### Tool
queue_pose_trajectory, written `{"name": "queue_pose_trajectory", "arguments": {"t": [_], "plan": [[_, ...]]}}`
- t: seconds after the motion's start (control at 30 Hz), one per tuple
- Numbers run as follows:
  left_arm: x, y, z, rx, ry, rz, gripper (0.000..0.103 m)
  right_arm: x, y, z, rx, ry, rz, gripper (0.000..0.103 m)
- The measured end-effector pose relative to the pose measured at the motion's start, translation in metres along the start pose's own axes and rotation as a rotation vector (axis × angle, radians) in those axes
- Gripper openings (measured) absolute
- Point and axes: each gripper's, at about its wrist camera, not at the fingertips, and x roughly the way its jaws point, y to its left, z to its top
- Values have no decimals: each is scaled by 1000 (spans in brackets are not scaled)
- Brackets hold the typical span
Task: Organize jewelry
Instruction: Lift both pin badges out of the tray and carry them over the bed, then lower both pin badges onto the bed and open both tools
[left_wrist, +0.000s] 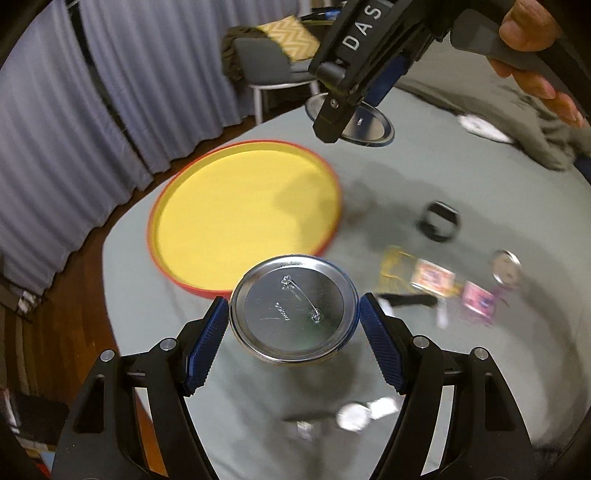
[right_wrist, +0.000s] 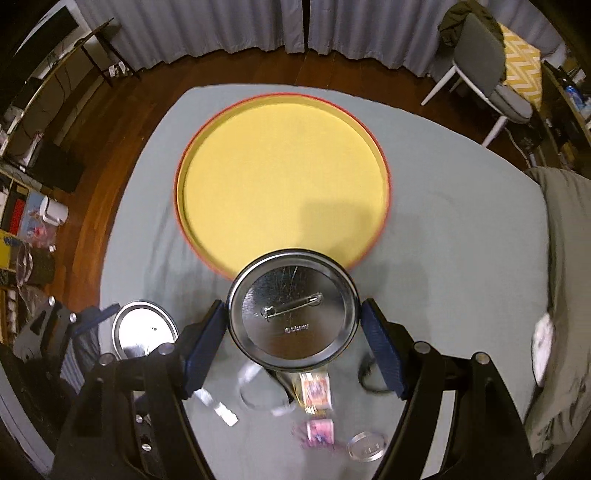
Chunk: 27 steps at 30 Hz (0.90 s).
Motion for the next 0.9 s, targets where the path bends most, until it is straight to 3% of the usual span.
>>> {"name": "queue_pose_trajectory", "arguments": {"t": [0.3,0.5,0.77,0.9], "plan": [[-5,-114,-54,131,19,-86,71,0,-9,-122,-1,1,-32,70],[11,-163,-90,144,59,-126,71,39,-4,-193,-6,46,-29,70],[39,-194,-120,149,119,-129,71,97,-2,-250,0,118,-20,70],[50,-202,-129,151,144,-125,71,117,-1,-262,3,134,-12,70]]}}
